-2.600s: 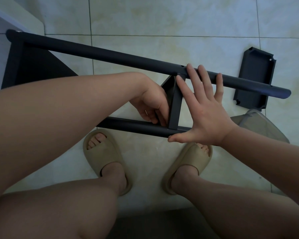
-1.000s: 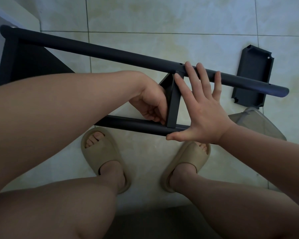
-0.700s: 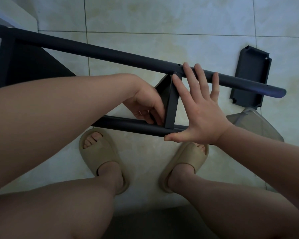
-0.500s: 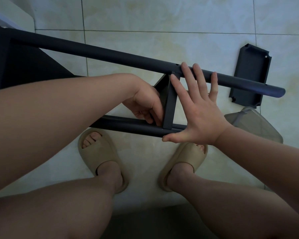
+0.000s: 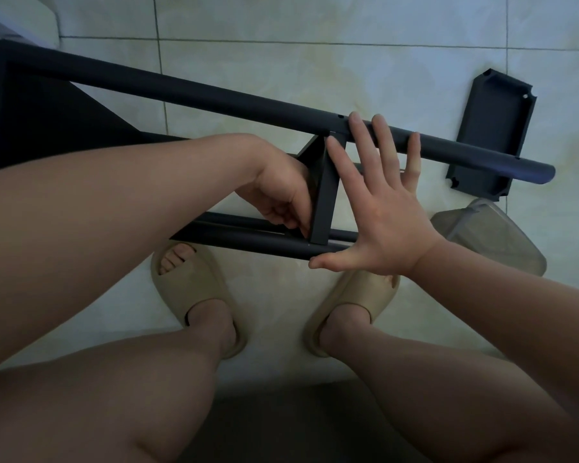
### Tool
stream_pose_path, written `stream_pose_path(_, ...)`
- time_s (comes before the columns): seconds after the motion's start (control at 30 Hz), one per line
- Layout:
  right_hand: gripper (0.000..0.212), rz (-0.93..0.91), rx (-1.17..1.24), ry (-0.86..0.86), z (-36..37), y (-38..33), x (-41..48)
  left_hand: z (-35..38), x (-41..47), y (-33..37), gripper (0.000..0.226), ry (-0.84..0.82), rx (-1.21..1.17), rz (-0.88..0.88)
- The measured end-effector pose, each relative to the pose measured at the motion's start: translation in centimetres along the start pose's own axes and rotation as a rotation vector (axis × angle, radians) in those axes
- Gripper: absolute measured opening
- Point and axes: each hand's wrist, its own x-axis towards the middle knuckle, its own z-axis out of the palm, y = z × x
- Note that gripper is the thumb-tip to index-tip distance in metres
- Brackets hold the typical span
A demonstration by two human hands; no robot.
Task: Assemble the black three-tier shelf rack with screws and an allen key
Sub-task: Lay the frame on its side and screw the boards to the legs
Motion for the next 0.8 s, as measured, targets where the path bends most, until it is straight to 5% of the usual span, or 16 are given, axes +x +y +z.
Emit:
stream_pose_path(0.2, 0.138, -0.011, 0.013, 0.002, 0.0, 0.1, 0.1, -0.3, -0.6, 0.1, 0.014, 0.022, 0.035, -0.027)
stream_pose_path(0.37, 0.136, -0.027, 0.012, -0.03, -0.3, 0.4, 0.2, -0.2, -3.0, 0.0, 0.016, 0.24, 0.308, -0.204)
stream_pose_path(0.57, 0.141, 0.032, 0.044, -0.183, -3.1, 0.0, 0.4, 2.2, -8.4, -0.1, 0.036, 0.334, 0.291, -0.251)
stream_pose_path(0.8, 0.077, 0.266, 0.264, -0.343, -8.7, -0.4, -2.9, 8.5, -9.7, 1.4, 0.05, 0.565, 0.806, -0.288)
